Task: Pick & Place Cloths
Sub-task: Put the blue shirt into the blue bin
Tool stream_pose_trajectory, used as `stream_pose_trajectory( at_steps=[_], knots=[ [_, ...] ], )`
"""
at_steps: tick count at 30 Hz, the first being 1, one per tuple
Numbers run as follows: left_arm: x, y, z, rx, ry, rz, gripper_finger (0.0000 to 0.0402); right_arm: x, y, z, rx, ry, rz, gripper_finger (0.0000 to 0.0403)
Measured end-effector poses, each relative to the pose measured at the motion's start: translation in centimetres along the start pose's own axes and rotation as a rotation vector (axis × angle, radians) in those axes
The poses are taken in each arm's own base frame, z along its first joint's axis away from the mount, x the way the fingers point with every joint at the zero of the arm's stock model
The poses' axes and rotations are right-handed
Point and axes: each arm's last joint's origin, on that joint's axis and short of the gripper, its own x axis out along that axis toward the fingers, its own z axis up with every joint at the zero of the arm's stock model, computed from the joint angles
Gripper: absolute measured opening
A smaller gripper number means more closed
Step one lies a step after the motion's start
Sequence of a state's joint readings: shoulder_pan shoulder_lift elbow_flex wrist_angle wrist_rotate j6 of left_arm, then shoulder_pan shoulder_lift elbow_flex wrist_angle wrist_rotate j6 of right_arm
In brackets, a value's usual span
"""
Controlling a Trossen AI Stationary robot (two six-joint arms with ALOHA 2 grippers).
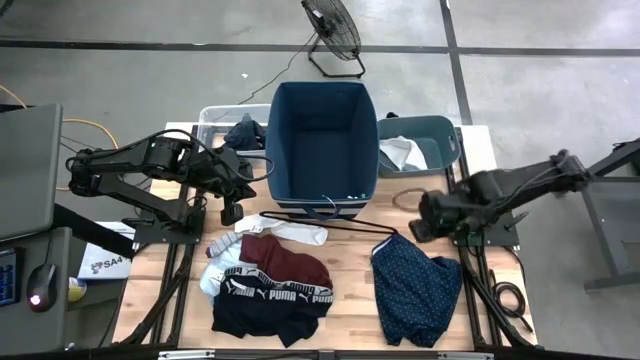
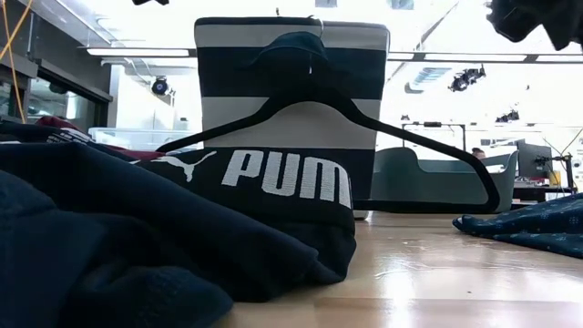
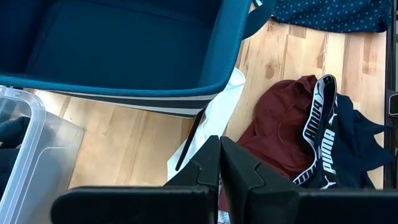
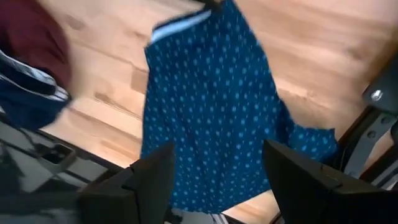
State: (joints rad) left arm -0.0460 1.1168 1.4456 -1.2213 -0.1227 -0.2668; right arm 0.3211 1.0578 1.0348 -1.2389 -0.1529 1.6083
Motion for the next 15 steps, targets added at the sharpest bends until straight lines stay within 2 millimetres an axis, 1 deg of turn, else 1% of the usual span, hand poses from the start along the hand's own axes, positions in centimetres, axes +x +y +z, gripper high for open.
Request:
stream_pose_trajectory(
  at_steps=[7, 15],
  knots=[
    [0.0, 0.0, 0.0, 0.000, 0.000, 0.000, 0.0005, 2.6, 1.4, -4.0, -0.016, 0.039, -0.059, 0.0233],
    [0.0, 0.0, 0.0, 0.000, 0.000, 0.000, 0.0005, 4.8, 1.1, -7.8, 0.036, 0.047, -0.169, 0.0233]
  ],
)
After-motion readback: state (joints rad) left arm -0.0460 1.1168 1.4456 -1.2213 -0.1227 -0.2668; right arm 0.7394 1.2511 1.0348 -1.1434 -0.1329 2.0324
